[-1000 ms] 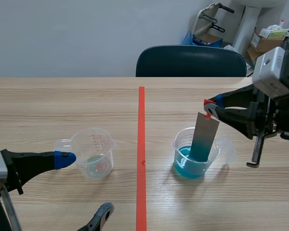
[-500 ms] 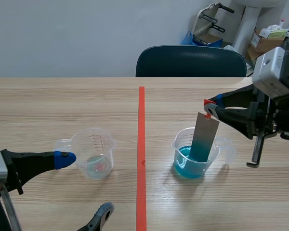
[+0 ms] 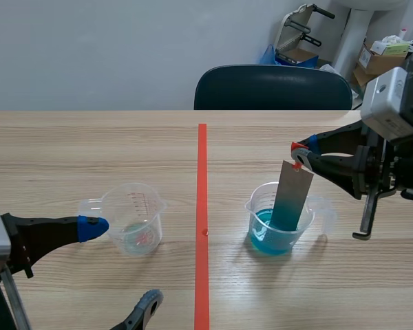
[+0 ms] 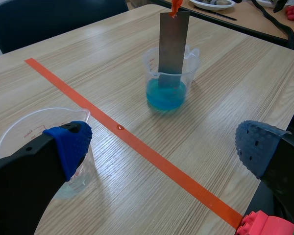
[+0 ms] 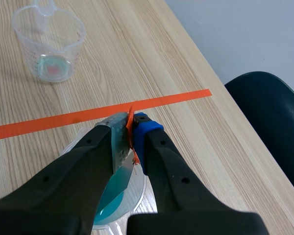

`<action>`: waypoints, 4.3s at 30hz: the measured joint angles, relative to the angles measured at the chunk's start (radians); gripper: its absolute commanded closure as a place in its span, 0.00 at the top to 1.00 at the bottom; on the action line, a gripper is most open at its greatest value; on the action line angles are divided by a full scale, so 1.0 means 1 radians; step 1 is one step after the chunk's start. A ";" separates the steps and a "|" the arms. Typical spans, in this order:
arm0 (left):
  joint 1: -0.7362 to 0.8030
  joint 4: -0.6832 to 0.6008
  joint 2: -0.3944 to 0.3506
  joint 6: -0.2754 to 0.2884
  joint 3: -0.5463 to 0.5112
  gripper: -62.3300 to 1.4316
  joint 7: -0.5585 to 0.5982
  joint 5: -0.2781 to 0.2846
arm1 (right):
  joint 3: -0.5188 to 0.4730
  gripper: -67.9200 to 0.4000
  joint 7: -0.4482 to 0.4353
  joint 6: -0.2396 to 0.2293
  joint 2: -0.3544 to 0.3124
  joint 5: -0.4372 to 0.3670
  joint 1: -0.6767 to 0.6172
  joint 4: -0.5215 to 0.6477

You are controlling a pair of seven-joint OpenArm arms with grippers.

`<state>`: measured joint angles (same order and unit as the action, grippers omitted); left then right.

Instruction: Do the redox reaction experiment

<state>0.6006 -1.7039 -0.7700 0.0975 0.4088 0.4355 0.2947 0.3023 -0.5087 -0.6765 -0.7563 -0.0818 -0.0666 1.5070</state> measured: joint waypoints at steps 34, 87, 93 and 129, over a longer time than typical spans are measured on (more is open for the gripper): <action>0.000 0.000 0.000 0.000 0.000 1.00 0.000 0.000 | -0.102 0.01 0.145 -0.063 -0.161 -0.245 -0.001 0.342; 0.000 0.000 0.000 0.000 0.000 1.00 0.000 0.000 | -0.282 0.01 0.668 -0.063 -0.232 -0.727 -0.001 0.594; 0.000 0.000 0.000 0.000 0.000 1.00 0.000 0.000 | -0.282 0.01 0.668 -0.063 -0.230 -0.727 -0.001 0.594; 0.000 0.000 0.000 0.000 0.000 1.00 0.000 0.000 | -0.282 0.01 0.668 -0.063 -0.230 -0.727 -0.001 0.594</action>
<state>0.6006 -1.7039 -0.7700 0.0975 0.4088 0.4355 0.2947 0.0208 0.1593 -0.7395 -0.9863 -0.8089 -0.0673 2.1014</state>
